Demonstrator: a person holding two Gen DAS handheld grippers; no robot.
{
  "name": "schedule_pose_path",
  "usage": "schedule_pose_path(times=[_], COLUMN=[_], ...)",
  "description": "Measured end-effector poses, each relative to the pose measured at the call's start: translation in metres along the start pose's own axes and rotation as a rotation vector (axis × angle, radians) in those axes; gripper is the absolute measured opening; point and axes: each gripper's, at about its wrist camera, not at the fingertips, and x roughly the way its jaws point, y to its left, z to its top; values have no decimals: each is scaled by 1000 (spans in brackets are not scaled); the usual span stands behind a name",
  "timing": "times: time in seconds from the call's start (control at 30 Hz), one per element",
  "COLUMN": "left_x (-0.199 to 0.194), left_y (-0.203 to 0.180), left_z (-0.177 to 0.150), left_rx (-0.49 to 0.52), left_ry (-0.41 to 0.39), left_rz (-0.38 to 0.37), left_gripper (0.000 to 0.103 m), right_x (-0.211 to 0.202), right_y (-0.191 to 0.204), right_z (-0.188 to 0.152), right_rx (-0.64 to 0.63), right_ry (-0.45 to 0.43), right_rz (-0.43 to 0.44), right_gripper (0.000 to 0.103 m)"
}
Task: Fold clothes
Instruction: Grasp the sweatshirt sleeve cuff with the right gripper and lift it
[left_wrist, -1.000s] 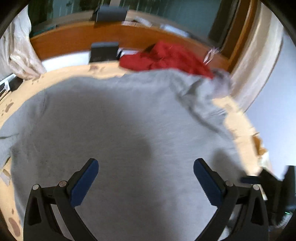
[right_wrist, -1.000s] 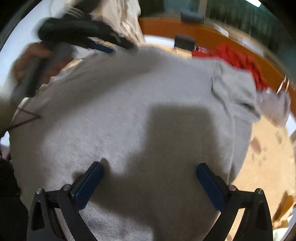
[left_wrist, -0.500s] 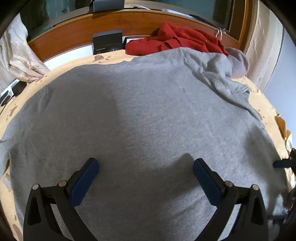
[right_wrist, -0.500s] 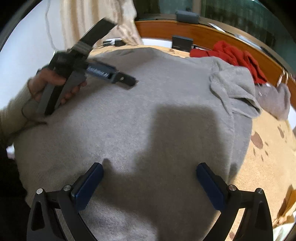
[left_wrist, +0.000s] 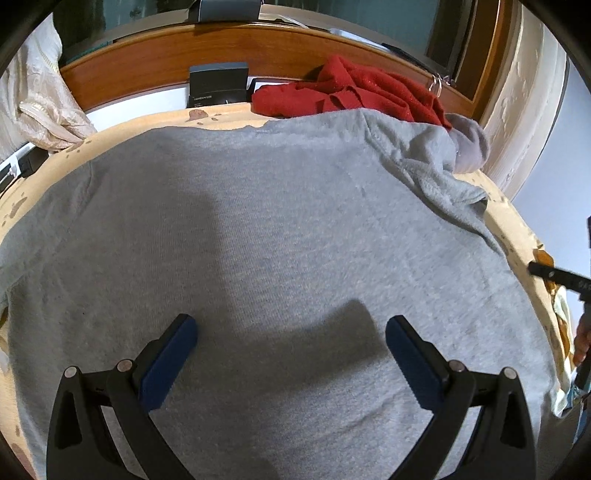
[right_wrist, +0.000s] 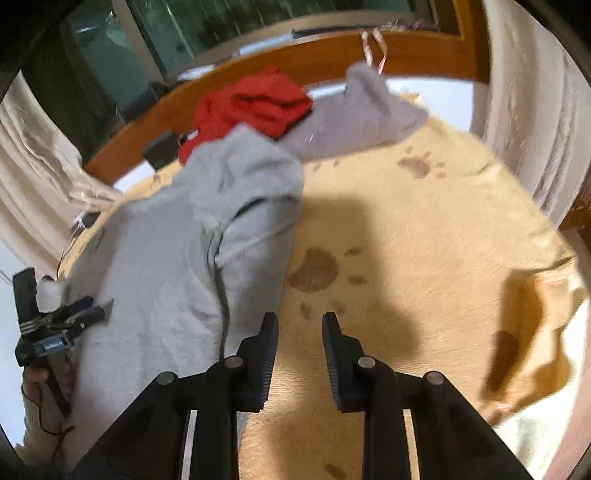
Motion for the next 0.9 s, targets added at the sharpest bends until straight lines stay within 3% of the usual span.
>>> schedule_pose_path(times=[0.07,0.43,0.6,0.67,0.73,0.77,0.9], left_x=[0,-1,-1,-1,-1,-2,-2], left_y=[1,3,3,3,4,4,3], left_z=[1,2,2,2,3,2,2], left_rx=[-3,-13,-14,-13,-13,-14,-16], left_ry=[-1,-4,-4,-3,-3,-3,-4], left_rz=[-5,-20,-23,-23,-23,-25,-28], left_gripper=[102,102,102,102,102,102,102], right_x=[8,15,15,5,-5,-10,-30], right_y=[4,35,41,36,31,28,18], right_z=[-2,-12,-12,-7,-1,1,12], right_rx=[7,-146,-179,-148,-116,-101,-39], right_ry=[27,41,45,13,-19,-35,-99], right_rz=[30,-66,-62,-52,-42,-37,-17], right_gripper=[28,28,28,24,7,4,3])
